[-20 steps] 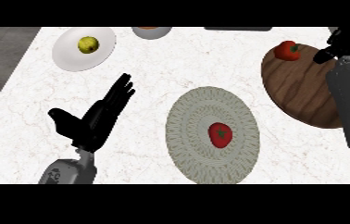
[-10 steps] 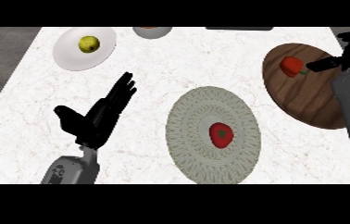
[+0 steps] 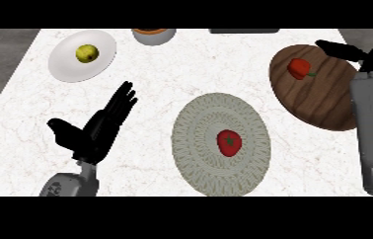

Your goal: Pick the bell pepper from the placemat and place it in the bowl

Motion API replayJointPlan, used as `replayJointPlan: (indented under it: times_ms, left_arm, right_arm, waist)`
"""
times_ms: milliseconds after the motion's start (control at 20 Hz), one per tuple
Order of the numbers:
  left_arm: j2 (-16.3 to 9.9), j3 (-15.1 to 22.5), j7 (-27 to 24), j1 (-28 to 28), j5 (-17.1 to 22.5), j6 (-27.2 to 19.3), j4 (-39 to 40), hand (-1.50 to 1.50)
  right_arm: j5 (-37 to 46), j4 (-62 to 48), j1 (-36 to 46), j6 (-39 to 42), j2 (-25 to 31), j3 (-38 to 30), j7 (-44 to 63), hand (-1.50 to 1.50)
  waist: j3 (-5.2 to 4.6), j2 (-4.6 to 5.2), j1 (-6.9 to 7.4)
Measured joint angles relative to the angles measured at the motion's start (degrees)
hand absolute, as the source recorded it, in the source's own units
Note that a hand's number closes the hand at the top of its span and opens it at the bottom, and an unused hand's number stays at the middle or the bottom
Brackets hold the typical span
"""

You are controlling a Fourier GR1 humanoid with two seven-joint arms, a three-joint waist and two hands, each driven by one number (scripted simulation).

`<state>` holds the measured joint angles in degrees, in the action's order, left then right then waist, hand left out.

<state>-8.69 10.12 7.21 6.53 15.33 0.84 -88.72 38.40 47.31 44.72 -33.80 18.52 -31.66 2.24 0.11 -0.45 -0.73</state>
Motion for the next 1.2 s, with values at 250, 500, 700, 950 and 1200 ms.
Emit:
replayJointPlan:
  times_ms: [250, 500, 700, 950, 1200]
  left_arm:
    - [-0.19, -0.52, 0.31, -1.57, -0.17, -0.64, -0.99, 0.00]
    - [-0.45, -1.24, 0.53, -2.45, 0.20, -0.73, -1.38, 0.00]
    - [-0.16, -1.36, 0.60, -2.67, 0.04, -1.23, -1.46, 0.00]
    - [-0.51, -1.83, 0.15, -3.31, -0.02, -1.14, -1.43, 0.00]
    - [-0.54, -2.13, -0.10, -4.04, 0.19, -1.17, -1.96, 0.00]
  right_arm:
    - [-6.80, 16.71, -8.71, 1.47, -7.68, 1.44, -5.93, -1.50]
    - [-9.55, 35.08, -20.05, 2.77, -14.78, 6.86, -7.63, -1.50]
    - [-11.33, 47.31, -32.00, 1.90, -17.09, 14.94, -8.14, 1.50]
    - [-12.70, 58.67, -49.10, -1.32, -18.09, 26.69, -10.22, 1.50]
    - [-13.57, 64.98, -66.74, -6.28, -18.39, 39.98, -13.76, 1.50]
  waist:
    - [-0.13, -0.74, -1.82]
    - [-0.21, -1.21, -3.07]
    - [-0.22, -1.35, -3.63]
    - [-0.18, -1.40, -4.38]
    - [-0.09, -1.40, -4.92]
